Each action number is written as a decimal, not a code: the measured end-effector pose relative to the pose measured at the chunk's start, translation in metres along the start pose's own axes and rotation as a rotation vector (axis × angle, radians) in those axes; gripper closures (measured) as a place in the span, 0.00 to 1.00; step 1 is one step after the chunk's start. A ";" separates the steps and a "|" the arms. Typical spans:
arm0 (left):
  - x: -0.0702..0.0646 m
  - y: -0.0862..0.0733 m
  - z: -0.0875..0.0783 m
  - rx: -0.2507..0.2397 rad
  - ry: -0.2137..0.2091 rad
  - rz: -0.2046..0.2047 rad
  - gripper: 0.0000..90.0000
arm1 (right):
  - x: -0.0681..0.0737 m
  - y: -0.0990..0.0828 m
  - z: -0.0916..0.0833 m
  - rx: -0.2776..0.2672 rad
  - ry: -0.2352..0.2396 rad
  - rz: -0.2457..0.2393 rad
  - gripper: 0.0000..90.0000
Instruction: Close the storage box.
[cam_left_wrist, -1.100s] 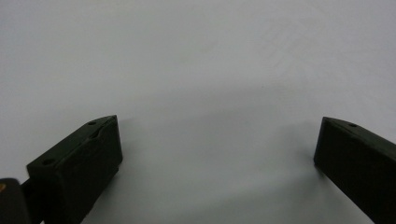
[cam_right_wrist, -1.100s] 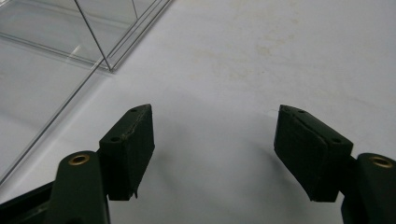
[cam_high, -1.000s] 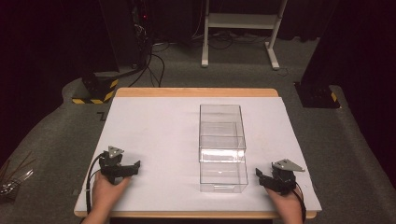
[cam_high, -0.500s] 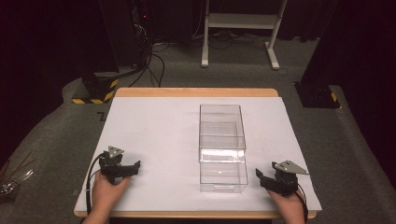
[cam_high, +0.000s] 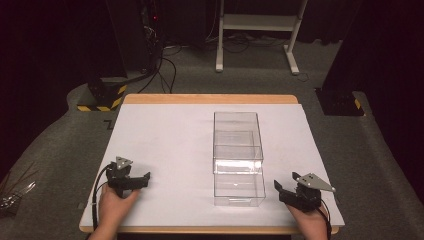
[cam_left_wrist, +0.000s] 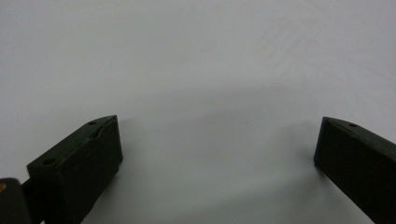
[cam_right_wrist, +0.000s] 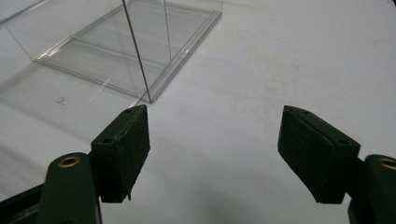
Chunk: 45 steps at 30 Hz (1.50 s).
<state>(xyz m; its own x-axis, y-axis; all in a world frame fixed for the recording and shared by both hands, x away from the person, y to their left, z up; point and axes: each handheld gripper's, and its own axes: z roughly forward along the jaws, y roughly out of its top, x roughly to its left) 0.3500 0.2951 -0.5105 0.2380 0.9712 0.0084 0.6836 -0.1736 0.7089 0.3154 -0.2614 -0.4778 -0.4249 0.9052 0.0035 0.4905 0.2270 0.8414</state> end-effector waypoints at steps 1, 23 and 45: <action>0.000 0.000 0.000 0.000 0.000 0.000 0.01 | 0.000 0.001 0.000 -0.002 0.003 -0.005 0.28; 0.000 0.000 0.000 0.000 0.001 0.000 0.01 | 0.017 0.015 -0.014 -0.060 0.035 -0.038 0.28; 0.000 0.000 0.000 0.001 0.000 0.000 0.01 | 0.024 0.021 -0.031 -0.106 0.067 -0.040 0.28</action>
<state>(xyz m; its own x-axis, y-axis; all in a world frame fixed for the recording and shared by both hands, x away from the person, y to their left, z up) 0.3501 0.2950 -0.5104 0.2379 0.9712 0.0081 0.6842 -0.1735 0.7083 0.2918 -0.2462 -0.4427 -0.4944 0.8692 0.0020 0.3906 0.2201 0.8939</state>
